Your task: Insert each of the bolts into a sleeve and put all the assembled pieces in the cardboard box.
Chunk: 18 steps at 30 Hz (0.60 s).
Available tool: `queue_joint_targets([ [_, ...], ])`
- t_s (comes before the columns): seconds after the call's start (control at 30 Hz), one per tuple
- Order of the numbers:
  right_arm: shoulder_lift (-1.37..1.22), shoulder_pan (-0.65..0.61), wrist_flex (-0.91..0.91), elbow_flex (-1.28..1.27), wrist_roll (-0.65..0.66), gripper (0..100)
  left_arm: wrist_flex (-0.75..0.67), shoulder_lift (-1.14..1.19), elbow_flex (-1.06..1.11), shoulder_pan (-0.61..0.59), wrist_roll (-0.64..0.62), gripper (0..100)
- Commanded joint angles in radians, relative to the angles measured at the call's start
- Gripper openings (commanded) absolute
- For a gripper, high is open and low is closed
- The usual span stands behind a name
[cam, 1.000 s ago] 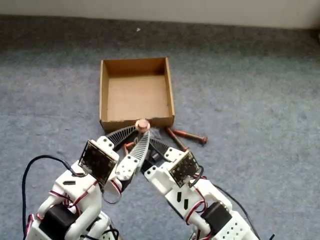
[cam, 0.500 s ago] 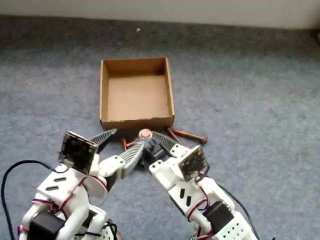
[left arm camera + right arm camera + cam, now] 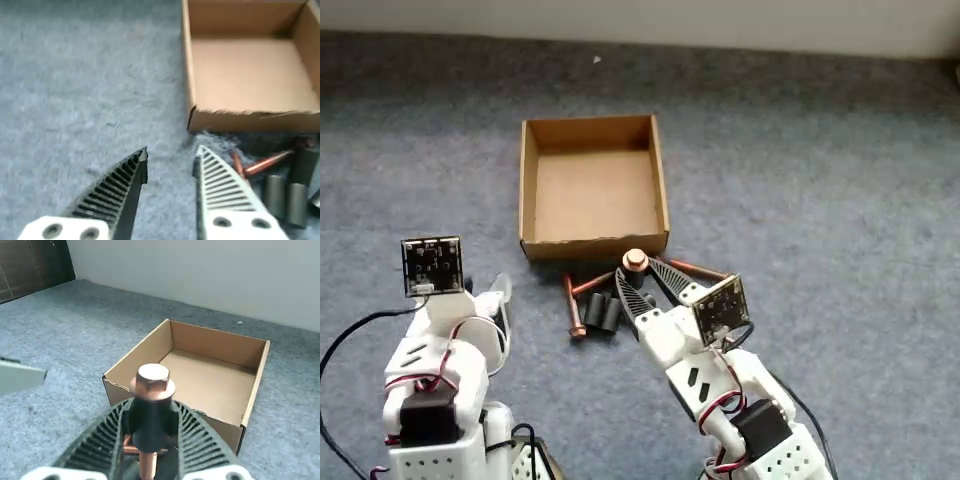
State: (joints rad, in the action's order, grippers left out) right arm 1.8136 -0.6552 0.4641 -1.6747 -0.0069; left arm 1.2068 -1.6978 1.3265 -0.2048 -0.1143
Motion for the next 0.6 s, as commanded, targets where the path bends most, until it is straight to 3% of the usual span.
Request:
queue_joint_targets([
  [0.0,-0.056,0.012,0.002,0.059,-0.008,0.5,-0.049,-0.005,0.125,-0.074,0.091,5],
  [0.2,-0.481,0.012,-0.039,0.343,-0.012,0.5,-0.123,-0.005,0.213,-0.071,0.133,2],
  [0.57,-1.260,0.128,-0.478,0.700,-0.008,0.5,-0.138,-0.004,0.236,-0.071,0.135,2],
])
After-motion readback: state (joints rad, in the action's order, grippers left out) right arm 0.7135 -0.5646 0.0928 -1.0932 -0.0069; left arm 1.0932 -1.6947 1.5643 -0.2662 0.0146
